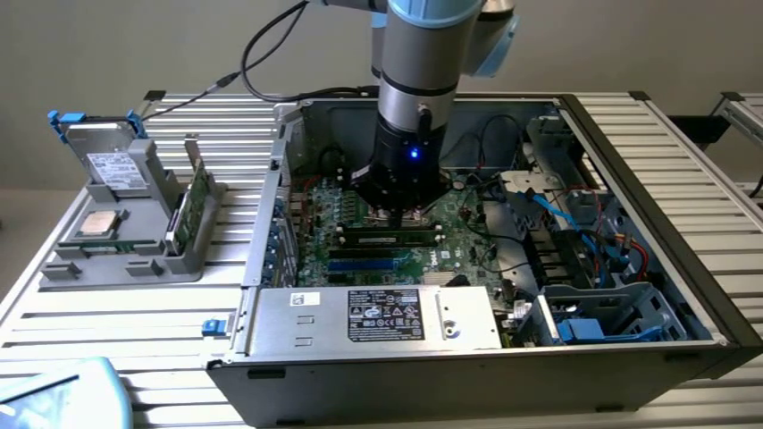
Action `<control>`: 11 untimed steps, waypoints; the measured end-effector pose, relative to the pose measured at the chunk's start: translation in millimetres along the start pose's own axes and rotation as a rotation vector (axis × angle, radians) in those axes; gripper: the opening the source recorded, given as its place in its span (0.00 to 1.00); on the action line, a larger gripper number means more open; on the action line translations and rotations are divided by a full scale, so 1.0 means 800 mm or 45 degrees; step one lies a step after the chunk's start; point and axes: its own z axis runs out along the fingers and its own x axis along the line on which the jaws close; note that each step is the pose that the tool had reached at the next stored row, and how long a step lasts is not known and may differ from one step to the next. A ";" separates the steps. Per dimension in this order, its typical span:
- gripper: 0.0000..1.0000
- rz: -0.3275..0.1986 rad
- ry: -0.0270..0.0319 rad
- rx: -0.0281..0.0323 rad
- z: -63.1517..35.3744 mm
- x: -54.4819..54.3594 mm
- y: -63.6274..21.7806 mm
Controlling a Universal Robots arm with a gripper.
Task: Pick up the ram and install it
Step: 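Press down the ram until it locks into place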
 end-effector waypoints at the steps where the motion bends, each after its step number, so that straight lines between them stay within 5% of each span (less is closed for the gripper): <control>1: 0.10 0.008 -0.0039 0.0016 0.000 0.000 0.000; 5: 0.10 0.016 -0.0178 0.0029 0.000 0.005 -0.001; 11: 0.10 0.016 -0.0223 0.0026 0.000 0.013 -0.009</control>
